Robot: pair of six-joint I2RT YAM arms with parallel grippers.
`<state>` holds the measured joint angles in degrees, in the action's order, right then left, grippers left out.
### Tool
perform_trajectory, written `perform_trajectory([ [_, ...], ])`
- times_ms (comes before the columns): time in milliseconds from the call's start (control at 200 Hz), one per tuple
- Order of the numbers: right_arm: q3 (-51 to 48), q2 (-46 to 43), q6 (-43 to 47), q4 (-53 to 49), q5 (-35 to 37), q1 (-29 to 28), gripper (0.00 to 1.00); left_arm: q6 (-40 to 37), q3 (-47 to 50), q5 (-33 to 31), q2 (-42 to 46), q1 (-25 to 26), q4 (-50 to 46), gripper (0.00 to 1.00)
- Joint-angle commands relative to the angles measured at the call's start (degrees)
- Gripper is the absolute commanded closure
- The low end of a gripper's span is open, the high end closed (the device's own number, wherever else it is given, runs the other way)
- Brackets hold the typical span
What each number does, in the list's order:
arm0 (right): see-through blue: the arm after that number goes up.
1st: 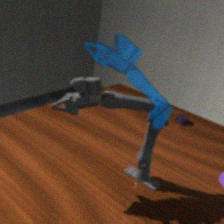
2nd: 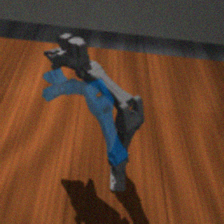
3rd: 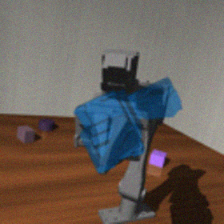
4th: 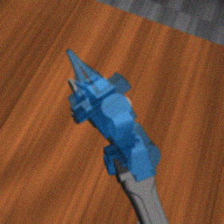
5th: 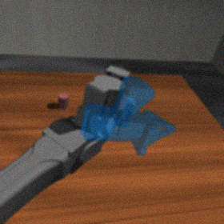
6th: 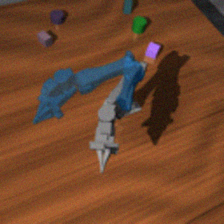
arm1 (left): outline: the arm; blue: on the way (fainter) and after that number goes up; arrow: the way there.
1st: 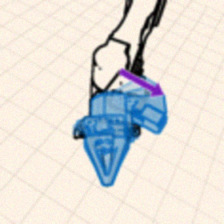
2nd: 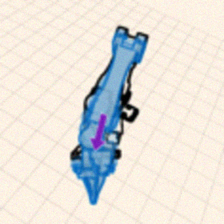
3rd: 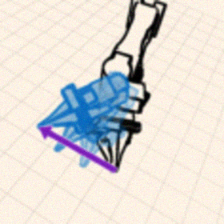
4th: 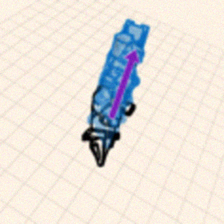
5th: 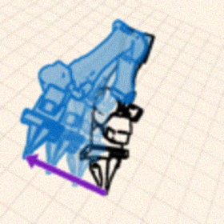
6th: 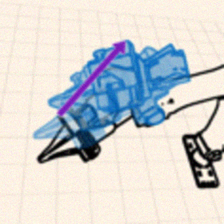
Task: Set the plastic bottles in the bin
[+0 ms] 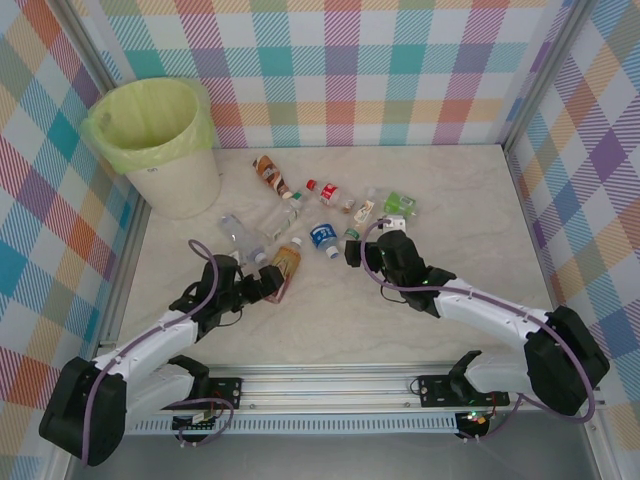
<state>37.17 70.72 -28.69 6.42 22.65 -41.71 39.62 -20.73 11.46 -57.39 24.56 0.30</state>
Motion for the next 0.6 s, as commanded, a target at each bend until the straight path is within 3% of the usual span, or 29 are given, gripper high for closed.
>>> perform_trajectory([
  [0, -0.9, -1.9, -1.5, 1.5, -0.4, -0.2, 0.00, -2.2, -0.1, 0.1, -0.9, 2.5, -0.9, 0.00],
  [115, -1.4, -2.6, -1.0, 0.6, -0.1, -0.2, 0.00, -2.3, -0.2, -3.2, -1.8, 5.8, -1.3, 0.00],
  [340, -1.8, -4.3, -0.1, -0.8, -0.9, -0.2, 0.00, -7.3, -5.3, -19.3, -5.4, 12.7, -9.1, 0.00],
  [595, -2.8, -4.8, 0.2, -0.3, -1.0, -0.2, 0.00, -8.8, -8.9, -30.9, -12.8, 17.7, -10.1, 0.00],
])
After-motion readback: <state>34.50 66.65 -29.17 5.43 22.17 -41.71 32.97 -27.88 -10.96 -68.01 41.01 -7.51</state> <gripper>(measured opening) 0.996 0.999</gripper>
